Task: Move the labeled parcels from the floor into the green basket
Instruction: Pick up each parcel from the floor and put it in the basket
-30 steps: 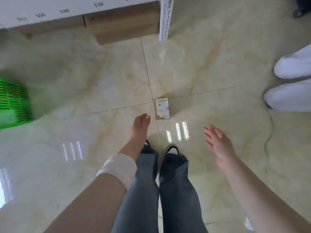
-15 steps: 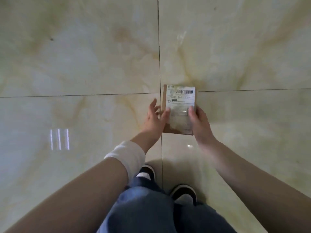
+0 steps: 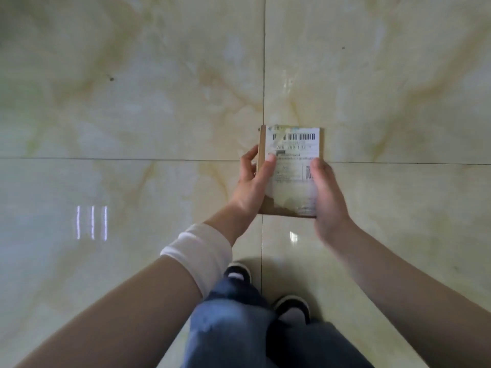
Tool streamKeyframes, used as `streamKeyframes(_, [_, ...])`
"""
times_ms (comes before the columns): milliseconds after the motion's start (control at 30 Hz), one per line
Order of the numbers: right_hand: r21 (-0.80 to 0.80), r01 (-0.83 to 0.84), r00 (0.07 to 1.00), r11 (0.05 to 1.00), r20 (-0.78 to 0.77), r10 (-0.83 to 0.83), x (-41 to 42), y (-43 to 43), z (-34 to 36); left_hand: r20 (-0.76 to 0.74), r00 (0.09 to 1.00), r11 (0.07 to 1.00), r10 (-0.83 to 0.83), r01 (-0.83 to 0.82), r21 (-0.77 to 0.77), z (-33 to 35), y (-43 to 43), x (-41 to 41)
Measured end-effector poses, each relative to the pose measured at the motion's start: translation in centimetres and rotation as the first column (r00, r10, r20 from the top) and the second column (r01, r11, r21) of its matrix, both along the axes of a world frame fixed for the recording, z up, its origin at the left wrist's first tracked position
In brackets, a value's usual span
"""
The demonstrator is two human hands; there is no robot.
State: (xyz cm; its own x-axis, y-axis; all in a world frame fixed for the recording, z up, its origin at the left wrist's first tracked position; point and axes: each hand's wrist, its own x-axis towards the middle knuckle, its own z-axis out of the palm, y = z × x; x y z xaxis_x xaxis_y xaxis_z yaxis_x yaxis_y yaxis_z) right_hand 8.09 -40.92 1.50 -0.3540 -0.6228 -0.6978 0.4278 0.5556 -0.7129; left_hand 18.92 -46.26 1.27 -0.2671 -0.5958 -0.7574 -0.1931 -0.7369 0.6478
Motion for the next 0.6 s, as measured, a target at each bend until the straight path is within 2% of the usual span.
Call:
streamKeyframes(133, [-0.021,-0.031,0.999,0.999,-0.027,0.031,1.5,-0.7,12.5,-0.045,0.998,0.999,0.034,-0.036,-0.041,11.6,0.1,2.1])
streamKeyframes(400, [-0.041,-0.145,0.988,0.989,-0.067,0.142,10.7,0.5,41.0,-0.136,0.957,0.966,0.257,-0.260,-0.007,40.3,2.8,11.4])
streamKeyframes(500, [-0.041,-0.227,0.972,0.973,-0.064,0.224,15.7,0.2,47.9,-0.140,0.923,0.932,0.358,-0.363,-0.013,47.7,3.6,16.7])
streamKeyframes(600, [-0.047,-0.312,0.949,0.949,-0.063,0.309,21.8,-0.2,52.3,-0.122,0.895,0.901,0.428,-0.433,-0.021,52.2,4.2,22.8])
